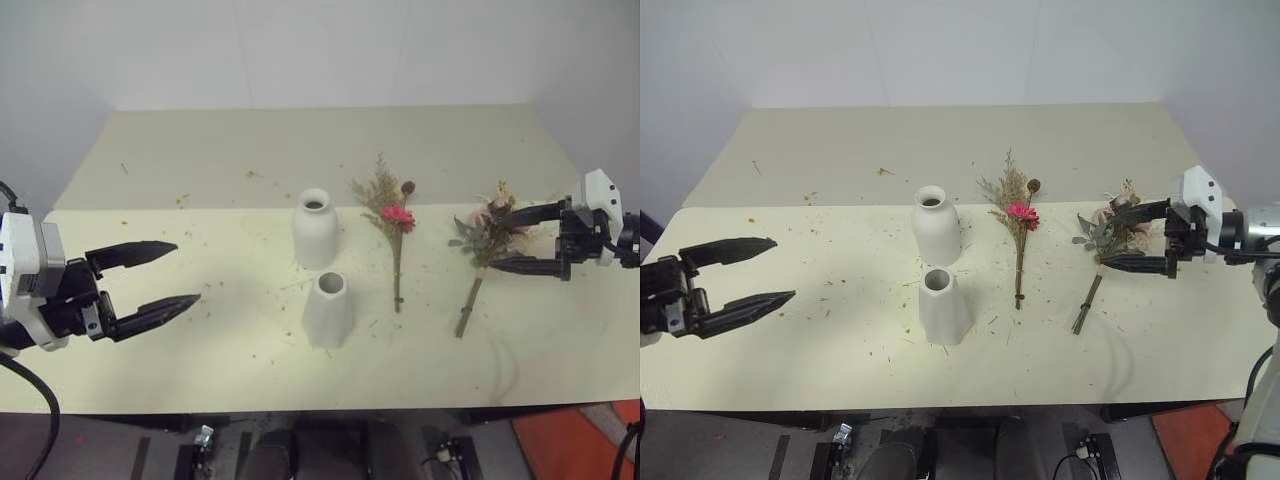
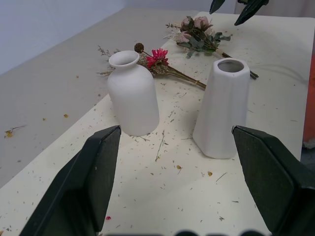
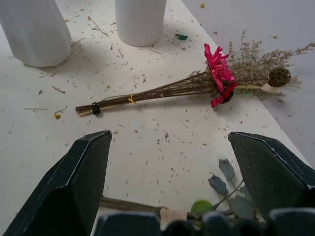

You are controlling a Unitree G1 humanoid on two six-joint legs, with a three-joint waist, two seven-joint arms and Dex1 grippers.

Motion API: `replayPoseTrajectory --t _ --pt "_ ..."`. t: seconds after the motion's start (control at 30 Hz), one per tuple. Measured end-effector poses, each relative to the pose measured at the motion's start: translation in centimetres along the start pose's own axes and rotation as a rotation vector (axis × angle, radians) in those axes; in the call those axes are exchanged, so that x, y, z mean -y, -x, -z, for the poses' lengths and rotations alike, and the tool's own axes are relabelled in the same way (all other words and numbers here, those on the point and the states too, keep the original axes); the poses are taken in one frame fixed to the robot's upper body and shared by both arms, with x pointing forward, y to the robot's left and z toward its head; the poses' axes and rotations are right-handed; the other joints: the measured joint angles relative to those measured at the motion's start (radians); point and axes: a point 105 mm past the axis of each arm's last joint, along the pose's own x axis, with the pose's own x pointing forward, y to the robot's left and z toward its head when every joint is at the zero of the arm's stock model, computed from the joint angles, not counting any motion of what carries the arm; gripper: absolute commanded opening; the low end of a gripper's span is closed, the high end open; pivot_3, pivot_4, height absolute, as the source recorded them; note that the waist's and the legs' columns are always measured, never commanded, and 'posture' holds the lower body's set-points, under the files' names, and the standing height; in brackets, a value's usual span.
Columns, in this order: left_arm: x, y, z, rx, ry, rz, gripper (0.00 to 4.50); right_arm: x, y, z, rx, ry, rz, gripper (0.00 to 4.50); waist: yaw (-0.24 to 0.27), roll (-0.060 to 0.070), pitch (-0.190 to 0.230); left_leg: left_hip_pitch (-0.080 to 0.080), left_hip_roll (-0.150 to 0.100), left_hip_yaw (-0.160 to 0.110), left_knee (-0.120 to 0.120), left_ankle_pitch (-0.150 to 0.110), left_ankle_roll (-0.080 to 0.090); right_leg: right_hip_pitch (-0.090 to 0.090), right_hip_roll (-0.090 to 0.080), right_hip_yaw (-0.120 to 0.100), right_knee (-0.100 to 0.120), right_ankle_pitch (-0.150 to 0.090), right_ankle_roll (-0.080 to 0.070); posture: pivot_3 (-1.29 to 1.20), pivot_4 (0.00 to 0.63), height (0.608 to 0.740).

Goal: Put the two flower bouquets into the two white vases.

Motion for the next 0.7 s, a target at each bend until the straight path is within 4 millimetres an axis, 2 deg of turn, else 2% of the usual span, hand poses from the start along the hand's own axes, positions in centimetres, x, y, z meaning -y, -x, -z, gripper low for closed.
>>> replayPoseTrajectory --t 0.33,0.43,0.57,0.7 --pt "0.0 0.0 -0.1 0.001 -0.001 0.004 3.9 0.1 -1.1 -0.1 0.005 -0.025 -0.018 4.46 0.002 0.0 0.0 0.0 0.0 0.0 0.0 0.0 0.0 0.0 0.0 0.0 0.0 0.0 0.0 0.0 0.15 0.74" --pt "0.0 0.0 -0.2 0.007 -0.006 0.015 3.9 1.0 -1.1 -0.2 -0.051 -0.142 0.012 4.46 0.001 0.0 0.0 0.0 0.0 0.0 0.0 0.0 0.0 -0.001 0.0 0.002 0.001 0.0 0.0 0.0 0.15 0.74" --pt "-0.4 -0.6 -0.6 0.013 -0.021 0.071 3.9 2.7 -0.8 -2.9 -0.174 -0.324 0.015 4.46 0.001 0.001 0.0 0.0 0.0 0.0 -0.001 0.0 0.0 -0.003 0.001 0.004 0.002 0.0 0.0 0.0 0.15 0.74" --pt "-1.0 -1.4 -0.7 0.03 -0.03 0.115 3.9 2.1 -1.6 -3.6 -0.4 -0.617 -0.016 4.46 0.002 0.001 0.0 -0.002 0.001 0.0 -0.001 0.0 0.0 -0.007 0.003 0.005 0.002 0.001 -0.001 0.0 0.15 0.74"
